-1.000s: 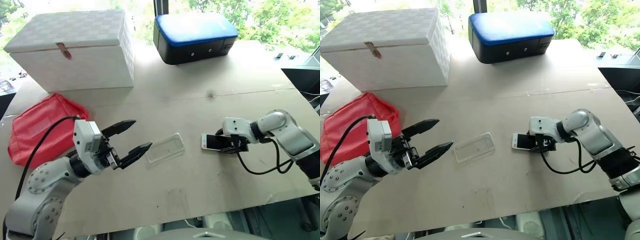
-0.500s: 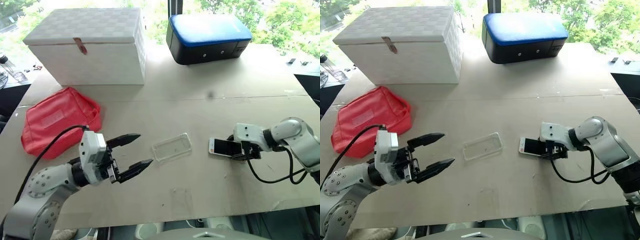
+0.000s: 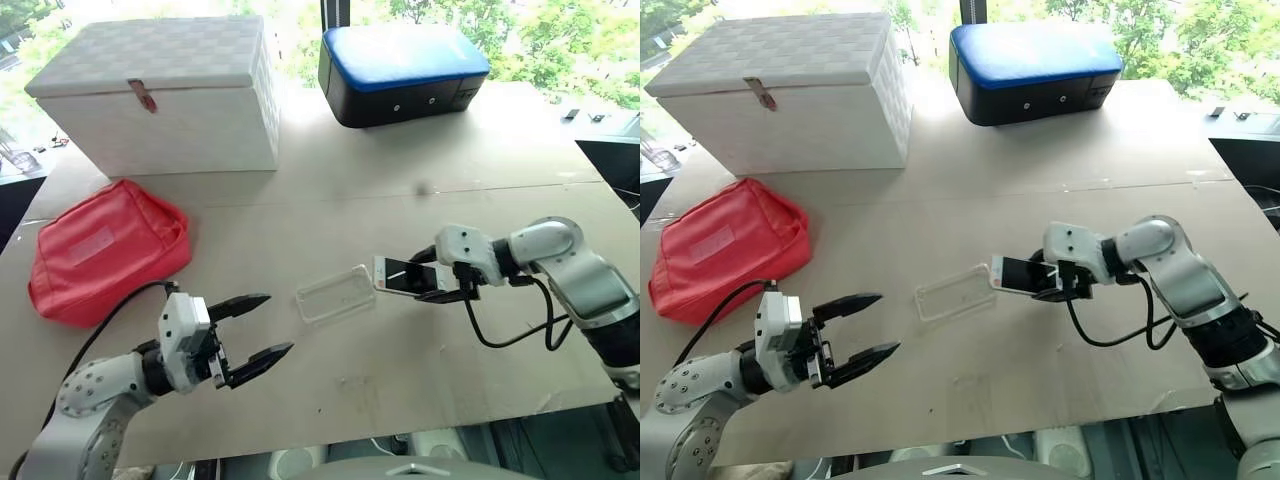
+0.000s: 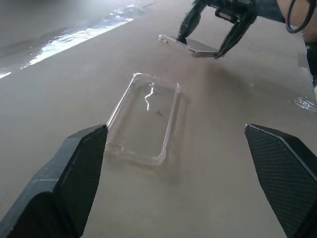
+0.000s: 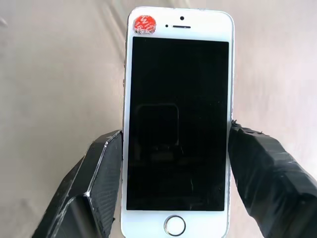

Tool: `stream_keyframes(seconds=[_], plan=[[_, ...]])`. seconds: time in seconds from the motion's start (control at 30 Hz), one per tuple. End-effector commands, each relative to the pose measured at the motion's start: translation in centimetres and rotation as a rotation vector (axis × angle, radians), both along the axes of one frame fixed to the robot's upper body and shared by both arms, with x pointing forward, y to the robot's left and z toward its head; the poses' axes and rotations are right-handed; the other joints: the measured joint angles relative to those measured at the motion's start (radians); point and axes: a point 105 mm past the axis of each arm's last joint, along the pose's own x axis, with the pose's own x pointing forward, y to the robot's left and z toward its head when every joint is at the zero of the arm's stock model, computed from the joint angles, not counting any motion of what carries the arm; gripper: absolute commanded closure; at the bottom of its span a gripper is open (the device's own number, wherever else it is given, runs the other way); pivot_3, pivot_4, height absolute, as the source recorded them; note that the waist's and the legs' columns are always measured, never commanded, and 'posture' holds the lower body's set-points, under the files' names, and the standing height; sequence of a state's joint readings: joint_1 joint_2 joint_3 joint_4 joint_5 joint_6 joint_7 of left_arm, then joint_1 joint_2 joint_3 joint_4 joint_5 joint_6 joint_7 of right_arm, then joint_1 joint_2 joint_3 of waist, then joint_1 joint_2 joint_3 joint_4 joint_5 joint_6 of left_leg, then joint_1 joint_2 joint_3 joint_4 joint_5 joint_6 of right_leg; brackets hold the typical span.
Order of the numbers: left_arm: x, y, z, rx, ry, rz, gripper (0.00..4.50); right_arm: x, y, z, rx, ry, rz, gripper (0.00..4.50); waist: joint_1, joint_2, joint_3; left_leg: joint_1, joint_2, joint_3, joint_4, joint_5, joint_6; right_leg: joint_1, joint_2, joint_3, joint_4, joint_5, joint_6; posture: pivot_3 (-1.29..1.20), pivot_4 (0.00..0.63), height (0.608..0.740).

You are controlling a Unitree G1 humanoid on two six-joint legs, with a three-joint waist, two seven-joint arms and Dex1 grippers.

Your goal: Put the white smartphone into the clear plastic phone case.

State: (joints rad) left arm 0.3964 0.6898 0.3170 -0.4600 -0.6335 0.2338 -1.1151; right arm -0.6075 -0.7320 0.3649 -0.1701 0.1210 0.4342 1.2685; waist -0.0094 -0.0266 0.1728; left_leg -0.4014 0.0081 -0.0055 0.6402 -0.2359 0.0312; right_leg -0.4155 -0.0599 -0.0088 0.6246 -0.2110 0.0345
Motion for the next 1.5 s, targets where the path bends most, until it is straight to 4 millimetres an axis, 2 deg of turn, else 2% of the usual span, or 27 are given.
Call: stream_keyframes(seconds=[0.03, 0.23, 0.47, 0.93, 1.17, 1.5], plan=[[-0.2, 0.6, 1.6, -0.044, -0.029, -0.028, 0.00, 0.4, 1.6, -0.1, -0.057, -0.053, 0.063, 1.73, 0.004, 0.000, 0.000, 0.000, 0.000, -0.001, 0.000, 0.000, 0.000, 0.000, 0.001, -0.001, 0.000, 0.000, 0.000, 0.00, 0.150, 0.740], [-0.7, 1.0, 1.4, -0.027, -0.038, -0.015, 0.00, 2.1, 3.9, -0.7, -0.158, -0.151, 0.148, 1.73, -0.003, 0.001, 0.001, -0.001, -0.003, 0.002, 0.002, 0.000, 0.000, 0.000, -0.001, 0.001, 0.000, 0.000, 0.000, 0.00, 0.150, 0.740], [-1.4, 0.7, 1.0, -0.043, -0.028, -0.001, 0.00, 1.9, 6.6, -0.7, -0.173, -0.165, 0.237, 1.73, -0.002, 0.001, 0.001, -0.001, -0.001, 0.000, 0.000, 0.000, 0.000, 0.000, 0.001, 0.000, 0.000, 0.000, 0.000, 0.00, 0.150, 0.740], [-1.1, 0.4, 1.0, -0.041, -0.050, 0.001, 0.00, 2.3, 6.2, -3.6, -0.369, -0.202, 0.296, 1.73, -0.004, 0.001, -0.002, 0.004, -0.001, 0.000, 0.002, 0.000, 0.000, 0.002, 0.002, 0.000, 0.002, 0.000, 0.000, 0.00, 0.150, 0.740], [-1.1, 0.4, 1.0, -0.041, -0.054, 0.005, 0.00, 2.9, 6.1, -3.9, -0.403, -0.162, 0.229, 1.73, -0.004, -0.001, -0.005, 0.005, -0.001, 0.000, 0.002, 0.000, 0.000, 0.003, 0.002, 0.000, 0.003, 0.000, 0.000, 0.00, 0.150, 0.740], [-1.2, 0.1, 0.7, -0.047, -0.051, 0.010, 0.00, 2.0, 6.2, -4.0, -0.458, -0.168, 0.307, 1.73, -0.004, -0.001, -0.006, 0.005, -0.001, 0.000, 0.002, 0.000, -0.001, 0.003, 0.001, 0.000, 0.003, 0.000, 0.000, 0.00, 0.150, 0.740]])
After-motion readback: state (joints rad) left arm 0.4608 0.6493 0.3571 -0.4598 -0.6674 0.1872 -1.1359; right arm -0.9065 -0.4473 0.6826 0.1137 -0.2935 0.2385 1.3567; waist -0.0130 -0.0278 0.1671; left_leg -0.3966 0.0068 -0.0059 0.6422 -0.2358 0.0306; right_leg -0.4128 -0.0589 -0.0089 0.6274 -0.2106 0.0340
